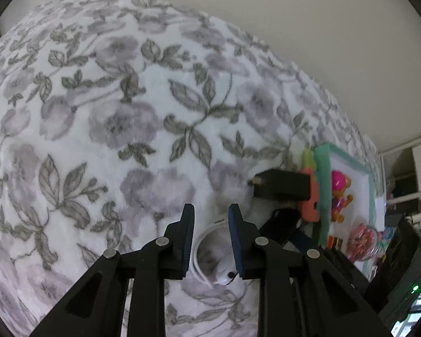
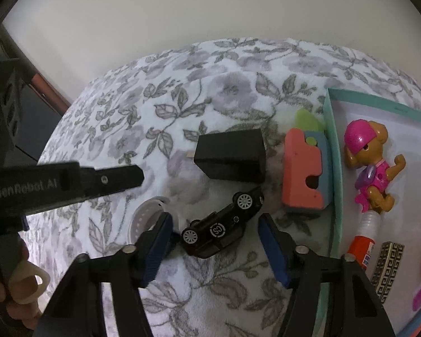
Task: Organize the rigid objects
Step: 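Grasp the black toy car with the right gripper while the left grasps the white watch, then lift and carry the toy car and white watch with both grippers over the tray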
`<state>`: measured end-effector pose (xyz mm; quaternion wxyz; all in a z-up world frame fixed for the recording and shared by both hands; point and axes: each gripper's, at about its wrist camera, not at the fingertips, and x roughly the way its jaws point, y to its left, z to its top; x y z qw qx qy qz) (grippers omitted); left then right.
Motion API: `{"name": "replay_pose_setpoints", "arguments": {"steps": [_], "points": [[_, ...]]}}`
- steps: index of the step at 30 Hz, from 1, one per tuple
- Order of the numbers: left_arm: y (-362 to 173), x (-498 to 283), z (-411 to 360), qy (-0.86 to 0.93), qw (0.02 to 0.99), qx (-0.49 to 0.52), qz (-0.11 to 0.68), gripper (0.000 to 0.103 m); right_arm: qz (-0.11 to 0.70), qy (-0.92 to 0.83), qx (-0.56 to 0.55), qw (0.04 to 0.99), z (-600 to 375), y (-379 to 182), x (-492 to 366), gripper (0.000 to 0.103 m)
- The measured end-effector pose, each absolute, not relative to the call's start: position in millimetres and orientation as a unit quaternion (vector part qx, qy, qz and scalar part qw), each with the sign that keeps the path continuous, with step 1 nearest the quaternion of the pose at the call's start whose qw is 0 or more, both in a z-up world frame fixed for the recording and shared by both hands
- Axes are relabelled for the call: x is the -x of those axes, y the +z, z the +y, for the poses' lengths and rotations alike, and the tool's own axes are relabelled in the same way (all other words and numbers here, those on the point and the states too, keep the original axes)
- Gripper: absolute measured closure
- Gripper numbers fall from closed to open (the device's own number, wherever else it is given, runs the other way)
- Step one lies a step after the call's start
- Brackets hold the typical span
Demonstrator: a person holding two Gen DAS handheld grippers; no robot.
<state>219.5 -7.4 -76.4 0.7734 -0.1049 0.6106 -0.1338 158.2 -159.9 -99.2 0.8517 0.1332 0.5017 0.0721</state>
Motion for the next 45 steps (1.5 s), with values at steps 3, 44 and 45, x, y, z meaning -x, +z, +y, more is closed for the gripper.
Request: {"name": "replay_pose_setpoints", "arguments": {"steps": [3,44,45], "points": [[-87.8,-219.4,-10.2,-0.138,0.762,0.091,0.627,0.078,0.508,0.070,-0.136,0.848,-157.8,-106.5,-159.8,0.047],[-66.6,-219.4,-23.9,-0.140,0.814,0.051,0.562,0.093,0.460,0.074,-0.152,0.872,-172.8,-76.2,-154.0,0.055],[-60.9,-219.1,-22.8,-0.142,0.818,0.054,0.556,0.093,0.456,0.073,-0.154,0.873,-174.9,-72.7,-153.2,0.055]]}}
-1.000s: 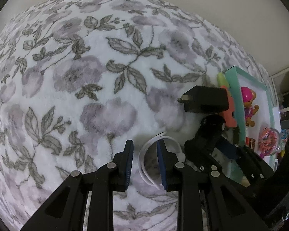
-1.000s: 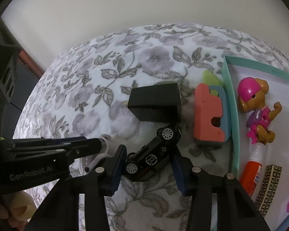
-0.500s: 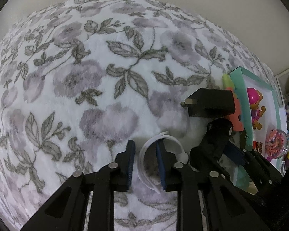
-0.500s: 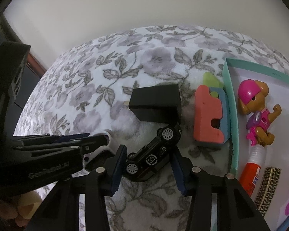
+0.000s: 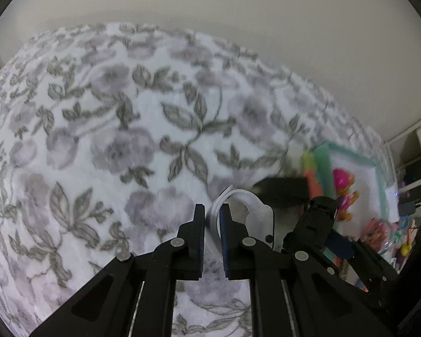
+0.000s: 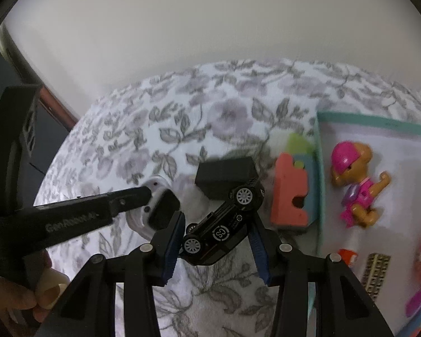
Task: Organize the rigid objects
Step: 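Lift and carry the toy car and white watch with both grippers over the tray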
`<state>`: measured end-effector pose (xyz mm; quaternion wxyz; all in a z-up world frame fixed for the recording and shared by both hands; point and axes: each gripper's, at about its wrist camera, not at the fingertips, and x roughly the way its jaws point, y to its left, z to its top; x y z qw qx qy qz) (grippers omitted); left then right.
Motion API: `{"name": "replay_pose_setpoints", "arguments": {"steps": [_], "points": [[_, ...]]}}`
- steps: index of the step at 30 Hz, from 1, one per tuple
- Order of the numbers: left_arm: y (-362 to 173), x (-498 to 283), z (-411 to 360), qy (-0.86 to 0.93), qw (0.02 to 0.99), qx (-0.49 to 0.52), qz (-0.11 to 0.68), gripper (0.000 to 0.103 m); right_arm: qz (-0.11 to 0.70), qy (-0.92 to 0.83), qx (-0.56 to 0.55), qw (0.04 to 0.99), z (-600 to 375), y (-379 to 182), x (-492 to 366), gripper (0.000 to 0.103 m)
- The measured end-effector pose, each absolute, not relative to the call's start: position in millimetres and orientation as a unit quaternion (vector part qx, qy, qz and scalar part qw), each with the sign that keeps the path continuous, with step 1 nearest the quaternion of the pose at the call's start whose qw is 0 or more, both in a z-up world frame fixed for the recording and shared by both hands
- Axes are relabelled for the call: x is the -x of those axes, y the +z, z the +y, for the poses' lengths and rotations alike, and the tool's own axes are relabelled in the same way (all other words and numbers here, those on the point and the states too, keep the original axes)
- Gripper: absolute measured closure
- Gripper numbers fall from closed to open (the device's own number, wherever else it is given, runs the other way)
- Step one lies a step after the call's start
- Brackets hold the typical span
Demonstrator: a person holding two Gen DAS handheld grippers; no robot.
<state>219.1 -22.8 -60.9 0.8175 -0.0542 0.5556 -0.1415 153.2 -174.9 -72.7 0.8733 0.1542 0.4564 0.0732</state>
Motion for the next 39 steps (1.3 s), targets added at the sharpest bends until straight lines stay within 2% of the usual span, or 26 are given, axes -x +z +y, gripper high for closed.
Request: {"name": "replay_pose_setpoints", "arguments": {"steps": [11,16,28,39], "points": [[25.0,-195.7,-26.2,-0.174,0.873,0.081,0.448,0.093,0.384,0.047,-0.180,0.905,-218.8,-4.7,-132.5,0.055],[47.3,-179.0,-46.1,-0.196,0.885,0.074,0.417,0.093,0.360,0.018,-0.184,0.914,-246.5,19.0,-120.0,0.055],[49.5,-143.5,-124.5,-0.254,0.881,0.018,0.400,0.093,0.326,-0.057,-0.213,0.919,-331.7,49.7,-78.7,0.055],[18.1,-114.9,-195.8,-0.297,0.859,-0.054,0.413,0.093,0.349,-0.121,-0.219,0.903,-392.3,21.7,-52.9,0.055]]}}
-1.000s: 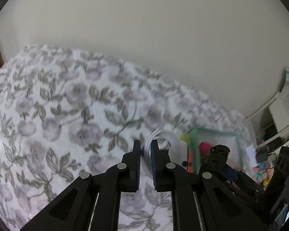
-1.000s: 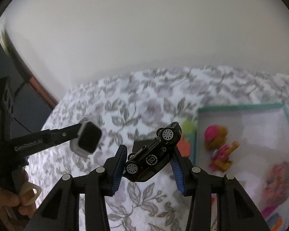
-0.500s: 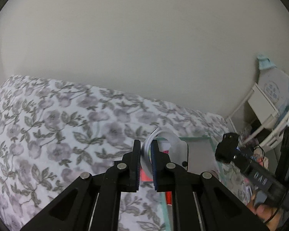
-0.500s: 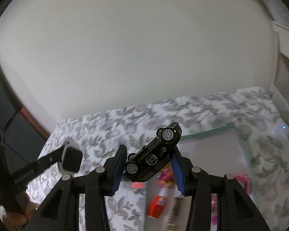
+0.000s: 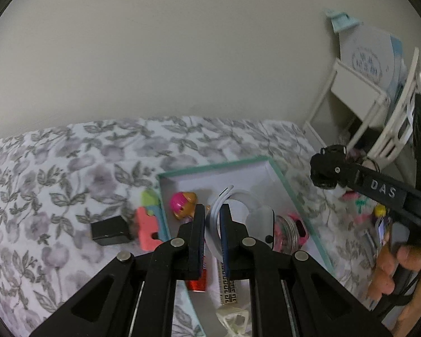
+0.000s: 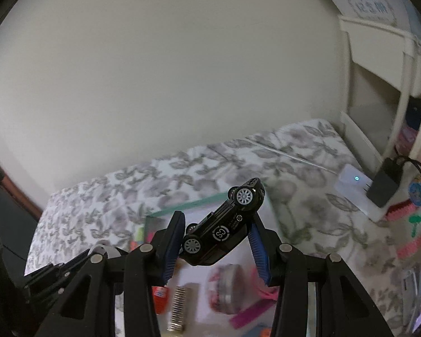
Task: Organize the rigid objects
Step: 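Lift and carry the toy car and white watch with both grippers over the tray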
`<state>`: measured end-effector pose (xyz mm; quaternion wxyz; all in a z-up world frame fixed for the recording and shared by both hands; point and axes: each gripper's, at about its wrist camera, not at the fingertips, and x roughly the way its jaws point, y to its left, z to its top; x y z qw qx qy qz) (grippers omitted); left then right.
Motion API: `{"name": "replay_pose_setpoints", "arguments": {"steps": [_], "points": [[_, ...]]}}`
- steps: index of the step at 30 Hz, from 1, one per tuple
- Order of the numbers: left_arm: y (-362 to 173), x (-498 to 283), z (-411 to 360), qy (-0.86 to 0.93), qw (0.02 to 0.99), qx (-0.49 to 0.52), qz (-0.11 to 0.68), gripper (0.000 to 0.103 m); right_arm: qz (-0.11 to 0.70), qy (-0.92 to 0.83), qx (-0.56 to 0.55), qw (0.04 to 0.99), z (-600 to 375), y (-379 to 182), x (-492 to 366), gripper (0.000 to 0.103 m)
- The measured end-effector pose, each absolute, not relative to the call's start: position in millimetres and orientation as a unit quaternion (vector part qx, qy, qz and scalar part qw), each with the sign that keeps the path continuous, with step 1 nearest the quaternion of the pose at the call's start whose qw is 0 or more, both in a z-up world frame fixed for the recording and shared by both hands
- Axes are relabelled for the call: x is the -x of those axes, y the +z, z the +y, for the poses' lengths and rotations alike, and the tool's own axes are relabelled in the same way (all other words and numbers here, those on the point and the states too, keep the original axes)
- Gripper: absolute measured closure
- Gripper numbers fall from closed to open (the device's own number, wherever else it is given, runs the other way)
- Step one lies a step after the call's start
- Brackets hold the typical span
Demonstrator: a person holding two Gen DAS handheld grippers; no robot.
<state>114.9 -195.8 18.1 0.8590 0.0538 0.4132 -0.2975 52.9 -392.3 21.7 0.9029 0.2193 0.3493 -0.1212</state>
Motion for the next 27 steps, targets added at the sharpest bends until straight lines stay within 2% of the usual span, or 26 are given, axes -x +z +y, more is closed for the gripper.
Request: {"name": "replay_pose_setpoints", "arguments": {"steps": [10,27], "points": [[-26.4,-117.2,-215.7,-0.290,0.846,-0.075,0.441,0.093,0.396,-0.145,-0.237,0.875,-412.5,-41.5,-61.6,0.055],[-66.1,-123.1,-218.4,-0.275,0.829,-0.078,0.480,0.093,0.440,-0.149,-0.249,0.850,-408.7,-88.9,-72.3,0.055]]}}
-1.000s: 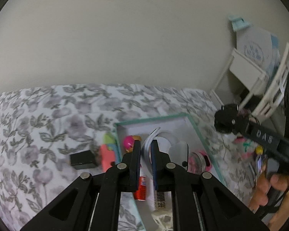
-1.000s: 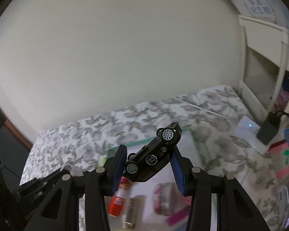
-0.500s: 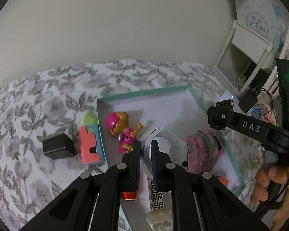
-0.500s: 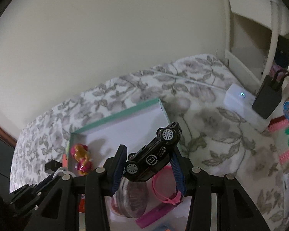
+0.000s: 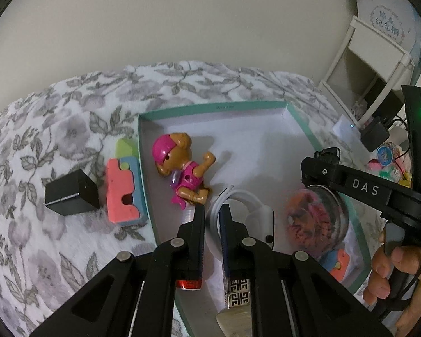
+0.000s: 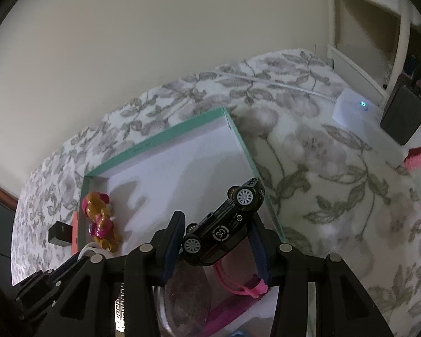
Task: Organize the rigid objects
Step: 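Lift and carry the toy car and white watch with both grippers over the tray, then open the right gripper releasing the car while the left releases the watch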
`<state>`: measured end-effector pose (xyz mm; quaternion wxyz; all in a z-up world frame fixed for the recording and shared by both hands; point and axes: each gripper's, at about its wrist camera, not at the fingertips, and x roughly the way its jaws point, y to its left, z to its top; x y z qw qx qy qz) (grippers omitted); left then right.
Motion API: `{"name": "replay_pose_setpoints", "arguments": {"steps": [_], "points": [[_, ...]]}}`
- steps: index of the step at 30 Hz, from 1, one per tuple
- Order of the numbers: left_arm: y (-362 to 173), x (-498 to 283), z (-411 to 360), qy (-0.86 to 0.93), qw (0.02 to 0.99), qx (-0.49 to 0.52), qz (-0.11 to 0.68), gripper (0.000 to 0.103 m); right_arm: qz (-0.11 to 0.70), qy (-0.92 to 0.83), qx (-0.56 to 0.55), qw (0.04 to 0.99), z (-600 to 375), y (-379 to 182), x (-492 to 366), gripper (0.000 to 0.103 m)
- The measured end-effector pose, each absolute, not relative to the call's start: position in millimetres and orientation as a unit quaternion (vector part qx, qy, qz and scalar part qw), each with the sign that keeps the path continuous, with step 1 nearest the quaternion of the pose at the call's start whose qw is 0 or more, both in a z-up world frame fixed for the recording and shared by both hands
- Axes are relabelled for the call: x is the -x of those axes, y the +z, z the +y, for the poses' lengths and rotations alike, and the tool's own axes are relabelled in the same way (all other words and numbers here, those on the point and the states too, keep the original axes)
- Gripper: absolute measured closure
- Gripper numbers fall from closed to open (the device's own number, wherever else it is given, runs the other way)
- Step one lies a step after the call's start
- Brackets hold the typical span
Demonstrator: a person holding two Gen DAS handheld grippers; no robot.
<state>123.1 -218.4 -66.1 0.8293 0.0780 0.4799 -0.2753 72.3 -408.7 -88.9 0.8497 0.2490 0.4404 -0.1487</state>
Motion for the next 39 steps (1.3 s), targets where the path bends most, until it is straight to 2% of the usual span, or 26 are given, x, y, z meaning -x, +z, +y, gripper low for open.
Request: {"name": "replay_pose_setpoints", "arguments": {"steps": [11,17,21,26,27,29,32,35,36,39], "points": [[-73.7,-125.4,-218.4,-0.272,0.819,-0.078,0.499,0.092,0.452,-0.157,-0.239,0.845,-404.6,-90.6,-75.9,0.054],[-70.3,-124.9,-222.2,-0.279,0.814,-0.081,0.503,0.076,0.460,-0.161,-0.226,0.843,-403.0,-87.2,-78.1,0.054],[-60.6,-124.8,-220.9,-0.281,0.817,-0.077,0.498,0.075,0.458,-0.163,-0.218,0.846,-402.1,-80.2,-77.5,0.048],[-47.0,-129.1,-213.3,-0.278,0.822,-0.063,0.493,0.073,0.449,-0.165,-0.209,0.853,-399.5,-64.9,-76.1,0.048],[-44.5,-130.5,-211.1,-0.277,0.824,-0.060,0.491,0.072,0.445,-0.165,-0.206,0.856,-398.3,-60.2,-76.0,0.048],[-37.0,-135.3,-203.1,-0.268,0.830,-0.048,0.487,0.060,0.438,-0.165,-0.200,0.861,-396.1,-51.0,-75.8,0.048],[-29.6,-142.2,-191.9,-0.253,0.837,-0.036,0.483,0.053,0.431,-0.166,-0.188,0.867,-391.2,-38.2,-76.1,0.047],[-24.1,-147.0,-183.0,-0.240,0.845,-0.033,0.477,0.051,0.422,-0.171,-0.175,0.873,-386.7,-27.6,-75.9,0.038],[-22.5,-148.3,-180.0,-0.234,0.848,-0.031,0.475,0.051,0.420,-0.171,-0.172,0.874,-385.6,-25.9,-76.0,0.038],[-19.6,-152.6,-171.3,-0.221,0.853,-0.019,0.472,0.037,0.418,-0.167,-0.165,0.878,-381.2,-21.3,-76.2,0.033]]}}
